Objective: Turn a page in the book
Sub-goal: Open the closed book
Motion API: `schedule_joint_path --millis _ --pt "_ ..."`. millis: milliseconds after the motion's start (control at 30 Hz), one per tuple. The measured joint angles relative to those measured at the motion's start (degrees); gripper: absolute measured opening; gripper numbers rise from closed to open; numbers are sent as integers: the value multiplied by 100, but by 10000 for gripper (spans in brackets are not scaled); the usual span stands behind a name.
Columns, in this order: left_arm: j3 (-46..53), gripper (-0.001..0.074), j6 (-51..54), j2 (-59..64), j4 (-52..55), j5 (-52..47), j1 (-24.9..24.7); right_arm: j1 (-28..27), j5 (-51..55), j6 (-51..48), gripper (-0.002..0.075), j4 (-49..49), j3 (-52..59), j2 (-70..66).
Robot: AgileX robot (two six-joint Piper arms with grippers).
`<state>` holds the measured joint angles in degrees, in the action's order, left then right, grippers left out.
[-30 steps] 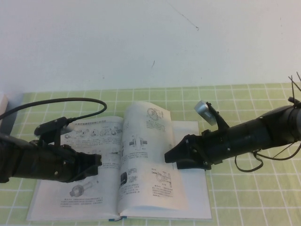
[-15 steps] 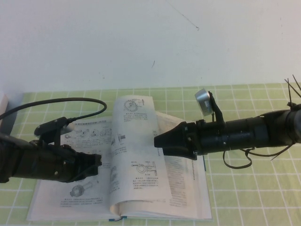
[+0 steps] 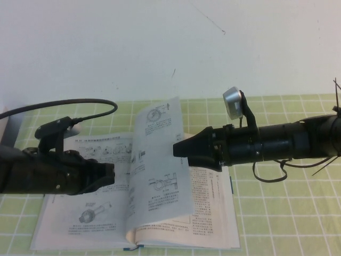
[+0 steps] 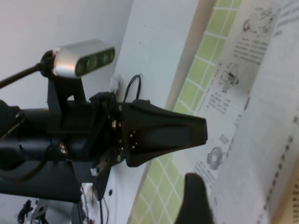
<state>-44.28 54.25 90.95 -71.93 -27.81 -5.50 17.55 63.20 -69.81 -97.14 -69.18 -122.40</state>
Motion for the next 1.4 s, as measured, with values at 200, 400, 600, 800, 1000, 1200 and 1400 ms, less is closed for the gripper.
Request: schedule_joint_path --millis 200,400,600,800,1000,1200,1400 --pt "0 -2 12 -203 41 -379 -11 110 5 21 481 0 0 0" --pt "0 -2 -57 -294 478 -489 -438 396 -30 -4 480 0 -169 0" --pt "0 -2 -756 -865 1369 137 -1227 445 -30 117 480 0 -538 0" --pt "0 -2 -2105 -1904 2970 445 -1822 445 -52 187 480 36 -638 0" --pt "305 -2 -3169 -2801 4216 516 -2192 445 -119 297 480 171 -638 0" --pt "1434 -2 -3361 -3334 4242 1502 -3007 445 -119 313 479 193 -638 0" --pt "2090 -2 -3409 -3302 3955 2510 -4009 445 -133 343 479 198 -638 0"
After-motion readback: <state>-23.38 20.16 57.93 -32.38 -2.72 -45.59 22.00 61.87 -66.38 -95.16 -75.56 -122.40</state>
